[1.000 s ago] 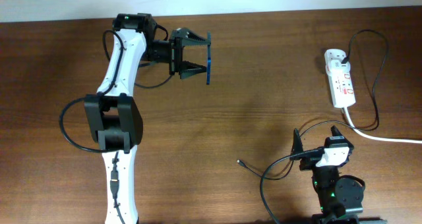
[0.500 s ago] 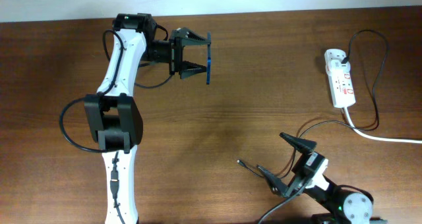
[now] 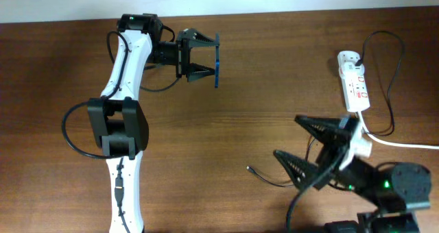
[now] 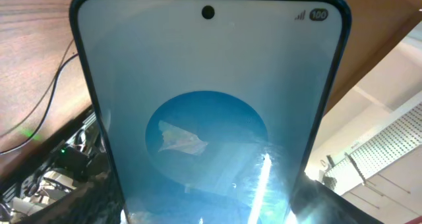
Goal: Plug charger to phone and switch on socket
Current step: 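Move the right gripper toward the phone held by the left gripper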
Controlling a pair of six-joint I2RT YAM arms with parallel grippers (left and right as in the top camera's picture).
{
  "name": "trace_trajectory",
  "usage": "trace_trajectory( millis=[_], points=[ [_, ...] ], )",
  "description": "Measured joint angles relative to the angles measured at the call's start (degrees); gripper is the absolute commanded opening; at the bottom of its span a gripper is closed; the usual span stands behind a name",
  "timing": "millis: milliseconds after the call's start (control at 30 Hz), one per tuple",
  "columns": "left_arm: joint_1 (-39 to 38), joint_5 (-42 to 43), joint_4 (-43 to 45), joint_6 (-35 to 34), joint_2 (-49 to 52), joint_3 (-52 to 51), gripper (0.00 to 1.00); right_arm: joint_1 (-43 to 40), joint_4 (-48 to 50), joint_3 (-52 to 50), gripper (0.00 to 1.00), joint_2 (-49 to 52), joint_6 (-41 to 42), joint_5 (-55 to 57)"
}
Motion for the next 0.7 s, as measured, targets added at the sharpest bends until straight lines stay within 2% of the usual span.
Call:
trace_trajectory(
  millis=[33,100,133,200,267,333,400,500,533,600,700],
  points=[
    [0.0,0.0,0.1,0.0,0.0,0.0,0.72,0.0,-5.0,2.8,0.98,3.2,0.3,-0.1],
    [0.0,0.0,-0.2,0.0,0.0,0.0,0.72,0.0,-19.6,14.8,0.98,14.7,-1.9,3.7],
    [0.0,0.0,-0.3,0.0,0.0,0.0,0.72,0.6,-34.2,21.6,0.98,19.9,-4.1,9.4],
    [0.0,0.0,-0.6,0.0,0.0,0.0,0.72,3.8,-53.5,36.6,0.99,33.0,-7.6,24.1],
    [0.0,0.1,-0.7,0.0,0.0,0.0,0.72,8.5,-67.1,50.0,0.98,44.7,-9.0,34.4],
    [0.0,0.4,-0.6,0.0,0.0,0.1,0.73,13.5,-67.4,58.3,0.98,53.5,-10.2,32.4],
    [0.0,0.4,-1.5,0.0,0.0,0.1,0.73,16.5,-65.2,59.0,0.98,55.7,-11.4,30.8],
    [0.0,0.4,-1.7,0.0,0.0,0.1,0.73,28.5,-65.1,59.2,0.98,57.1,-7.1,48.4],
    [0.0,0.4,-1.8,0.0,0.0,0.1,0.73,35.5,-64.7,59.9,0.98,57.2,-3.9,58.6],
    [0.0,0.4,-1.9,0.0,0.0,0.1,0.73,39.8,-64.6,63.2,0.98,58.4,-1.2,65.4],
    [0.0,0.4,-1.9,0.0,0.0,0.1,0.73,40.2,-68.0,72.8,0.98,66.6,2.0,67.8]
  ],
)
